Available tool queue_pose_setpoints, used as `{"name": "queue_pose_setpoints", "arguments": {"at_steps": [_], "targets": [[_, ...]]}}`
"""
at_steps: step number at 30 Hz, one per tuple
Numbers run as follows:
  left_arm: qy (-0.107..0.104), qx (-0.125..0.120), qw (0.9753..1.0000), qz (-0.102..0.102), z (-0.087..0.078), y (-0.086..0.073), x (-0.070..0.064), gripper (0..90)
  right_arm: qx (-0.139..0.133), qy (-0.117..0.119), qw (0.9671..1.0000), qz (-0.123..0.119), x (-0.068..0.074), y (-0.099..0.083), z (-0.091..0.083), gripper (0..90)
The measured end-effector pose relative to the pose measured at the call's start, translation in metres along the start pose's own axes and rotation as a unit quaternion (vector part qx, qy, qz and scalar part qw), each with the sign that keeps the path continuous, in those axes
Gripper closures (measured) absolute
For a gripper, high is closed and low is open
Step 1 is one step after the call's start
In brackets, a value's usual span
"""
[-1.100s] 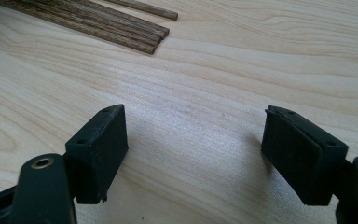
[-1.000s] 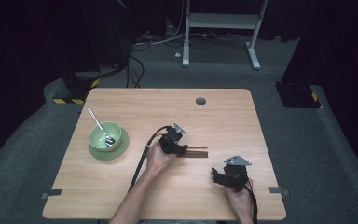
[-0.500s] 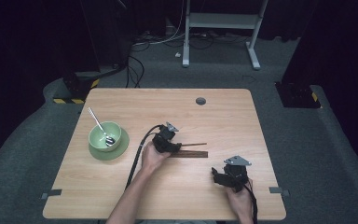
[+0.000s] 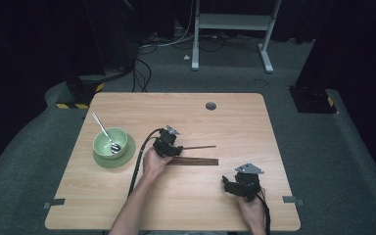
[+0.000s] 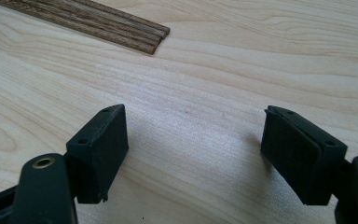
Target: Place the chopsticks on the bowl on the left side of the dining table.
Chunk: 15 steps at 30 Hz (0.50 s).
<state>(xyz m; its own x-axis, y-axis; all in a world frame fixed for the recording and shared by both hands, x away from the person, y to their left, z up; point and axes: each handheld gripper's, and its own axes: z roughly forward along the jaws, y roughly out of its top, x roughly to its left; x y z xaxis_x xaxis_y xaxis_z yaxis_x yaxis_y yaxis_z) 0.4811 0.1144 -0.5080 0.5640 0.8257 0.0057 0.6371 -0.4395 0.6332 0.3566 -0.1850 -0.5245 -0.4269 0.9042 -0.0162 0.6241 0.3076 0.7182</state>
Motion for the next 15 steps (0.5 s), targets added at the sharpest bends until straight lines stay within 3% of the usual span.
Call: {"name": "queue_pose_setpoints", "arguments": {"at_steps": [15], "targets": [[0.017, 0.004, 0.9997, -0.019, -0.005, -0.004, 0.022, 65.3, 0.0, 0.0, 1.0, 0.0, 0.0, 0.0, 0.0, 22.5]]}}
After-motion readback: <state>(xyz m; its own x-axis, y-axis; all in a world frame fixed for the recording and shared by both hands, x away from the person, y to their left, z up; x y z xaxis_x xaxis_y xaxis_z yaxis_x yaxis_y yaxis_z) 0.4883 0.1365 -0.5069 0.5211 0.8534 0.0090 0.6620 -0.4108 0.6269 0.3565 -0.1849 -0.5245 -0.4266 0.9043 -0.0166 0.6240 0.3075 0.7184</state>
